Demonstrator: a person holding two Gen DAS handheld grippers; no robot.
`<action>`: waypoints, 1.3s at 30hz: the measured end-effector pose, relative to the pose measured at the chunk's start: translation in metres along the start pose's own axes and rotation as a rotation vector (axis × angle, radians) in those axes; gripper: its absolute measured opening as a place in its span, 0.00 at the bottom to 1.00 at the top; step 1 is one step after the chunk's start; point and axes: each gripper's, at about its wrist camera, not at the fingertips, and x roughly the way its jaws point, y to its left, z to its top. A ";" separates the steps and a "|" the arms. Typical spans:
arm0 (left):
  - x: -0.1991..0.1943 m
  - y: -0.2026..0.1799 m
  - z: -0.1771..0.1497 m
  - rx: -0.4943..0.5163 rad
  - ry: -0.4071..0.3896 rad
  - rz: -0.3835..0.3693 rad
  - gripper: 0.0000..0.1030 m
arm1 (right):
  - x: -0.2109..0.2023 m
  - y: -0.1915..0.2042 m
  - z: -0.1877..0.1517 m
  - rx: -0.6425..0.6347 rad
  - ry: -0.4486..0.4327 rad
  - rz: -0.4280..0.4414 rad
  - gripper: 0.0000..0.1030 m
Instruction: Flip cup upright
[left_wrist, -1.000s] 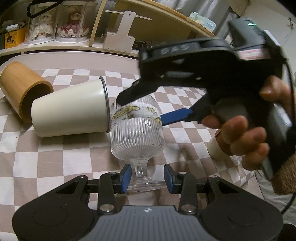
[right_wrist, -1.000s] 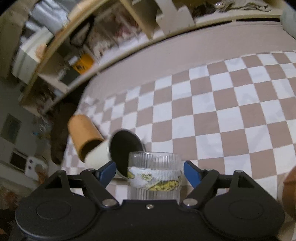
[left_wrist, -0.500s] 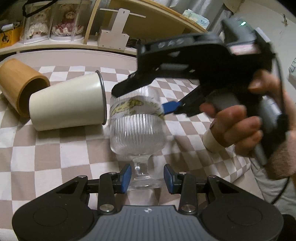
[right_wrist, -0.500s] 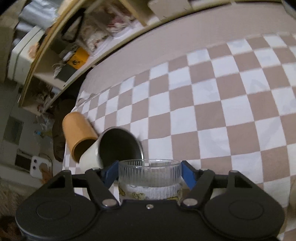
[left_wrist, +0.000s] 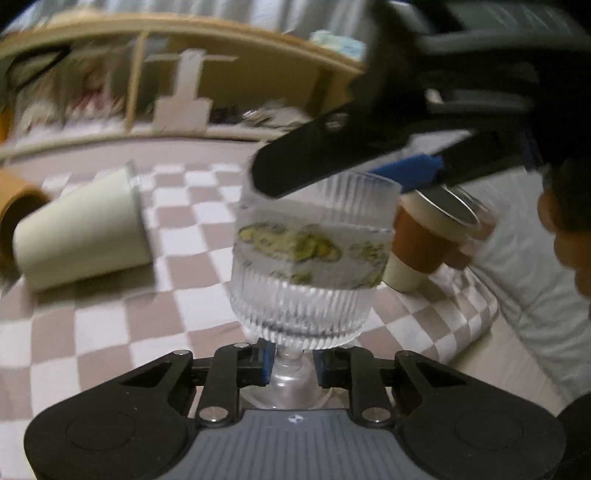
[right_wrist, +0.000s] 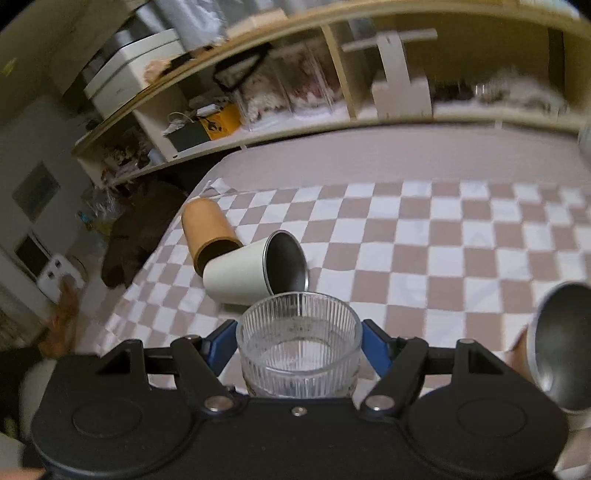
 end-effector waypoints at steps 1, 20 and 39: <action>0.001 -0.005 -0.003 0.023 -0.013 0.001 0.19 | -0.004 0.002 -0.004 -0.020 -0.012 -0.019 0.70; 0.007 -0.024 -0.014 0.124 -0.143 0.067 0.26 | -0.027 0.006 -0.027 -0.193 -0.205 -0.247 0.70; -0.006 -0.021 0.001 0.063 -0.159 0.054 0.26 | -0.024 -0.021 -0.036 -0.103 -0.299 -0.307 0.82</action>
